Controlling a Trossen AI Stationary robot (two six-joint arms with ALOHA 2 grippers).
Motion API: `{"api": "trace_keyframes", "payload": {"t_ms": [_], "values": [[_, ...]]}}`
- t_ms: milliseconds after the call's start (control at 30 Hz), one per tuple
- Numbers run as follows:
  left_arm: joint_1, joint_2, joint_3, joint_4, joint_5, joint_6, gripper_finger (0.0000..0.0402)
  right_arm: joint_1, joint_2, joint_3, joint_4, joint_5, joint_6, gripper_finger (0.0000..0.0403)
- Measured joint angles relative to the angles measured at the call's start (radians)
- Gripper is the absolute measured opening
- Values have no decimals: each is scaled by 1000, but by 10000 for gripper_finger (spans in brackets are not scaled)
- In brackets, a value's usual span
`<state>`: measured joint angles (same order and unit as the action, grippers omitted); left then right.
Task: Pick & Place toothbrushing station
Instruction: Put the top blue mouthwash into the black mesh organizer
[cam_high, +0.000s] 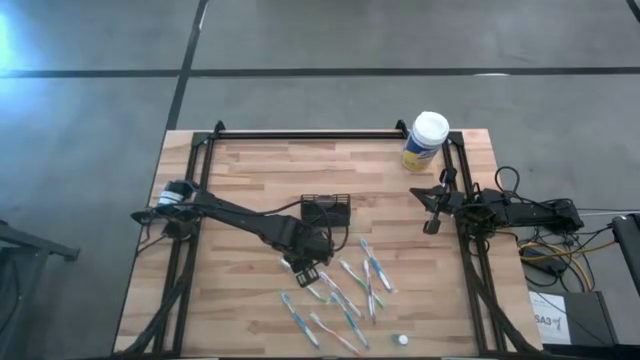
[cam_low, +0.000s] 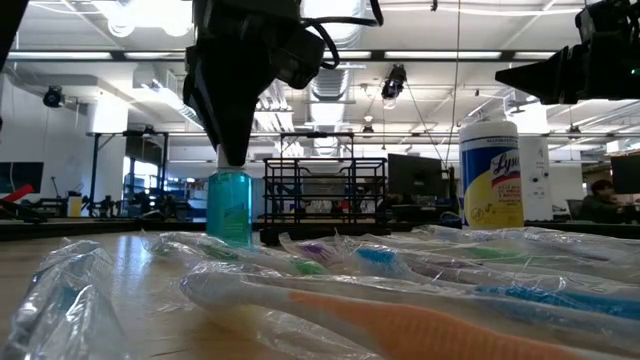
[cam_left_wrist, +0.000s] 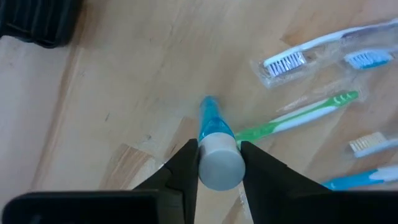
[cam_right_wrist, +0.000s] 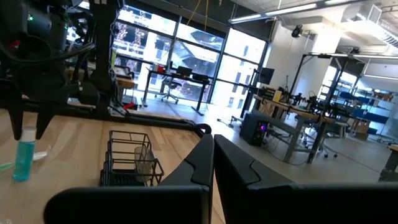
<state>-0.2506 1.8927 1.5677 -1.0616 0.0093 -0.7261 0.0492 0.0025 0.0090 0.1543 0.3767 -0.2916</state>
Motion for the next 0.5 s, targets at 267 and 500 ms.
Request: {"api": "trace_keyframes", "payload": {"t_ms": [267,500], "values": [[-2,-1,158,-118,-45,155,101,0,0,0,3,0,0,8],[-7,-56,224,-155,-86,278,101,0,0,0,10,0,1,8]]}}
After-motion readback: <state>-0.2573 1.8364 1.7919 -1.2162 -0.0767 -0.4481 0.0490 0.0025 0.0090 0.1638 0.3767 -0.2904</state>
